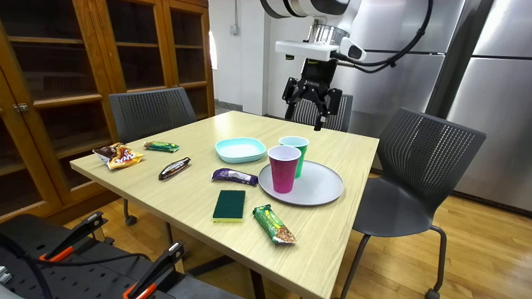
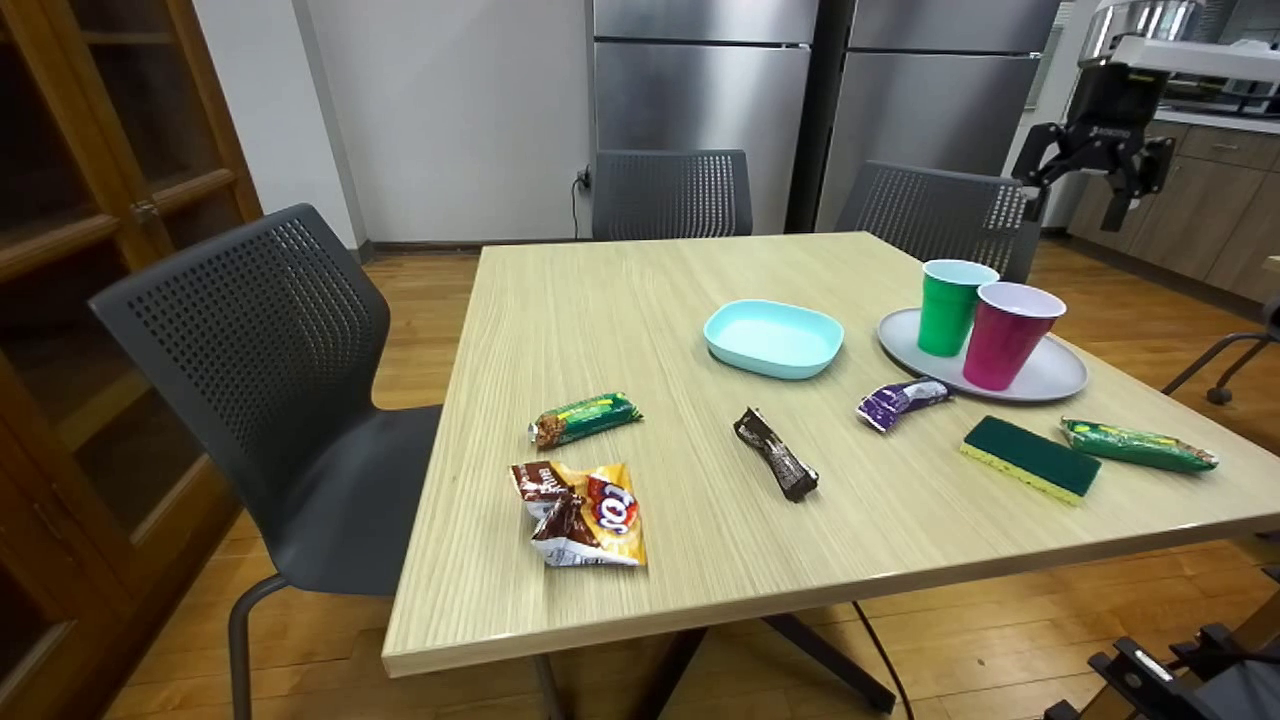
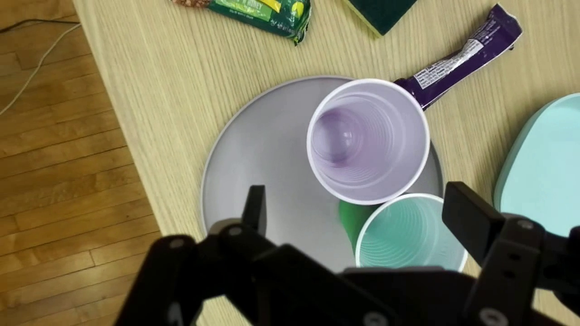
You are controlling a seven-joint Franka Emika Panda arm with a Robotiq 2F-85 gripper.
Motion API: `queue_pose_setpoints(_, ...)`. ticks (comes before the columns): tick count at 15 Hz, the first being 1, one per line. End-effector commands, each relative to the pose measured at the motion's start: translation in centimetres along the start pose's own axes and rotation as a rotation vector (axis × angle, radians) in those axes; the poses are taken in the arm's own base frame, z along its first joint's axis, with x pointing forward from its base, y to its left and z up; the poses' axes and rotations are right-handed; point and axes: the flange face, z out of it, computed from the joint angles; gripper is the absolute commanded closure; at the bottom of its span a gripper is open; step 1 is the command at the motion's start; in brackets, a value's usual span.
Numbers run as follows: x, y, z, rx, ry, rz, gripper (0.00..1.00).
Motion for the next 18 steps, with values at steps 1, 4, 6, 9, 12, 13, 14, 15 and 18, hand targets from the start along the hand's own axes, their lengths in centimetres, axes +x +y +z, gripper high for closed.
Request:
queue_pose_setpoints(1, -2.5, -2.5, -1.6, -0.050, -0.008, 0.102, 0.00)
queue_pose_setpoints(4, -3.7, -5.4, -1.5, -0.065, 0.004, 0.174, 0.00)
queue_pose_setpoints(6, -4.4, -7.4, -1.0, -0.078, 0.013, 0.223, 0.00)
queue_pose_setpoints(9, -5.3, -10.0, 0.1, -0.098, 0.024, 0.295, 0.00)
queue_pose_setpoints(12, -6.0, -12.4, 1.6, -0.111, 0.033, 0.353, 0.00)
queue_pose_setpoints(13, -6.1, -13.0, 2.2, -0.114, 0.037, 0.378, 0.00)
queue_pose_setpoints(14, -6.2, -13.6, 2.9, -0.115, 0.040, 0.406, 0.00)
queue_pose_setpoints(15, -6.3, -14.0, 3.4, -0.114, 0.046, 0.430, 0.00)
queue_pose_setpoints(18, -6.6, -15.1, 5.1, -0.113, 0.068, 0.494, 0.00)
